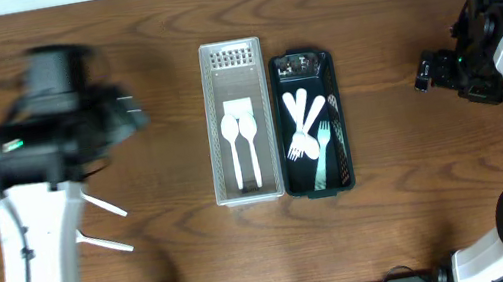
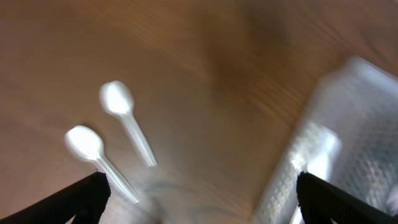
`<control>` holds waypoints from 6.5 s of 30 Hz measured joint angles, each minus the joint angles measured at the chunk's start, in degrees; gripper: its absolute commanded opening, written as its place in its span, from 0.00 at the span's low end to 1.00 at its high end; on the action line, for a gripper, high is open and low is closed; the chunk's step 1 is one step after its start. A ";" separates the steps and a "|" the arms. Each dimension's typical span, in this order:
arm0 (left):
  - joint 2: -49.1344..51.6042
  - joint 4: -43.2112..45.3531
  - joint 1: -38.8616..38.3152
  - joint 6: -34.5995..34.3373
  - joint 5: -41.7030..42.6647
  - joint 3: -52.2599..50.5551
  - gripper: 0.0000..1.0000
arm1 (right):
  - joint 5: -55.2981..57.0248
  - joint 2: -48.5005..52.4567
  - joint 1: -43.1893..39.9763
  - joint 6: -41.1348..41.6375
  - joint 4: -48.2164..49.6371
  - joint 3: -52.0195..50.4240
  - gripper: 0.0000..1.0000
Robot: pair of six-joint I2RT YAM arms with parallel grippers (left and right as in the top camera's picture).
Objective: Pack container
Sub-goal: 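Grasp another white spoon with the left gripper and drop it in the white basket, then return the left gripper to the remaining spoons and grasp one, then carry the spoon with the left gripper into the white basket and release, then move the left gripper to the last white spoon and grasp it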
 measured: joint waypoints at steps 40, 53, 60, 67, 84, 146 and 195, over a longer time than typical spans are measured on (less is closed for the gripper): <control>32.63 23.08 20.92 -11.67 8.28 -20.76 0.98 | 0.00 0.00 0.00 -1.05 -2.10 0.00 0.99; 32.59 24.17 20.94 -11.47 8.68 -20.90 0.95 | 0.00 0.00 0.00 -1.07 -2.32 0.00 0.99; 32.02 27.32 20.96 -10.29 9.03 -22.23 0.95 | 0.00 0.00 0.00 -1.07 -2.75 0.00 0.99; 29.77 32.30 21.00 -9.99 9.31 -26.25 0.95 | 0.00 0.00 0.00 -1.09 -3.02 0.00 0.99; 29.55 32.65 20.96 -9.27 9.09 -26.60 0.35 | 0.00 0.00 0.00 -1.09 -3.80 0.00 0.99; 29.33 15.72 -33.46 12.57 7.80 -6.67 0.06 | -0.02 0.00 0.00 -1.07 -5.46 0.00 0.99; 6.12 25.64 34.45 -12.17 11.47 -42.80 0.98 | -0.04 0.00 0.00 -1.07 -5.77 -0.09 0.99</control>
